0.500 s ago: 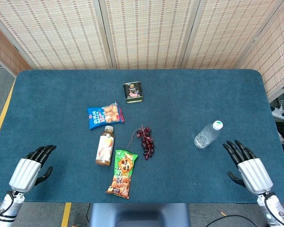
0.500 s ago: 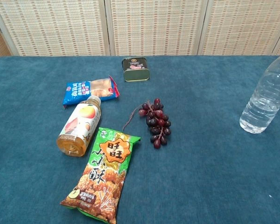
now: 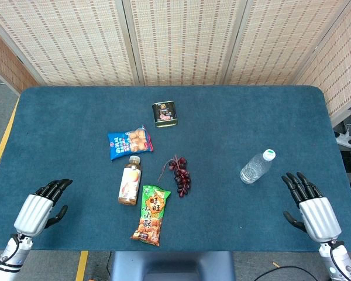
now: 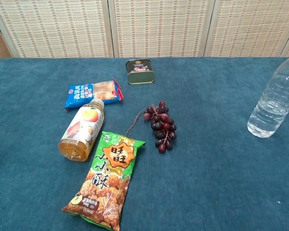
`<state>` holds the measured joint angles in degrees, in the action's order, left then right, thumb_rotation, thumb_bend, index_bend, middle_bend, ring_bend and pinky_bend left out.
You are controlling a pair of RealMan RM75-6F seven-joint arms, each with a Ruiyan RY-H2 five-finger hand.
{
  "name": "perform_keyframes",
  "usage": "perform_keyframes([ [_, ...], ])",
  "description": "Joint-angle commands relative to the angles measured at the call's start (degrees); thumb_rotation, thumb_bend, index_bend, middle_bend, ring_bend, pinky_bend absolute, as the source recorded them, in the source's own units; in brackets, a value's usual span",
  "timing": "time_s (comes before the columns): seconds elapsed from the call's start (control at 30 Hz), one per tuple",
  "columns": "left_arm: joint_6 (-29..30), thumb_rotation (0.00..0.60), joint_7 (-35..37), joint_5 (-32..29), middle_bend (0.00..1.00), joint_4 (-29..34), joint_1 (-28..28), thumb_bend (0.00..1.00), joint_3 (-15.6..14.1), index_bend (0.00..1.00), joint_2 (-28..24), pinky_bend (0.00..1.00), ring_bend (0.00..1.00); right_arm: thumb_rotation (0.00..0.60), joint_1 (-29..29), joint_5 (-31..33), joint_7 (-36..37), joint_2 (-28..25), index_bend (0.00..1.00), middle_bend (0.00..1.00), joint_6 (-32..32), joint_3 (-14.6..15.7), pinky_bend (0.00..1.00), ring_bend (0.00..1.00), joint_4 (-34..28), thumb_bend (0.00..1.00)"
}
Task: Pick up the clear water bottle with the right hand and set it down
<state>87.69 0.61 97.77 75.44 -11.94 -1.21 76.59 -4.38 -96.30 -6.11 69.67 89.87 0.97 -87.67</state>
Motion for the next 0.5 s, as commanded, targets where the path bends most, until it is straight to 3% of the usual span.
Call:
perform_keyframes([
  [0.03,-0.3,0.600,0.7,-0.5,0.17,-0.3,0.0,0.38,0.0,0.14,-0.1,0.43,0.19,0.600,1.2,2.5,-2.1,2.6,0.00,0.05,2.0,-2.1,0.24,0.00,-0.2,0.14],
  [0.2,1.0,0.600,1.8,0.1,0.17,0.3,0.4,0.38,-0.2,0.14,-0.7,0.43,0.19,0.600,1.5,1.6,0.7,3.9,0.00,0.05,4.2,-2.7,0.24,0.00,1.3,0.14],
  [0.3,1.7,0.600,2.0,0.7,0.17,0.6,0.5,0.38,-0.4,0.14,-0.9,0.43,0.19,0.600,0.7,1.7,7.7,4.3,0.00,0.05,4.0,-3.3,0.24,0.00,3.0,0.14],
  [0.5,1.6,0.600,1.9,0.6,0.18,0.6,0.4,0.38,-0.3,0.15,-0.8,0.43,0.19,0.600,-3.3,8.0,25.3,0.3,0.00,0.05,-7.0,-4.5,0.24,0.00,0.5,0.14],
])
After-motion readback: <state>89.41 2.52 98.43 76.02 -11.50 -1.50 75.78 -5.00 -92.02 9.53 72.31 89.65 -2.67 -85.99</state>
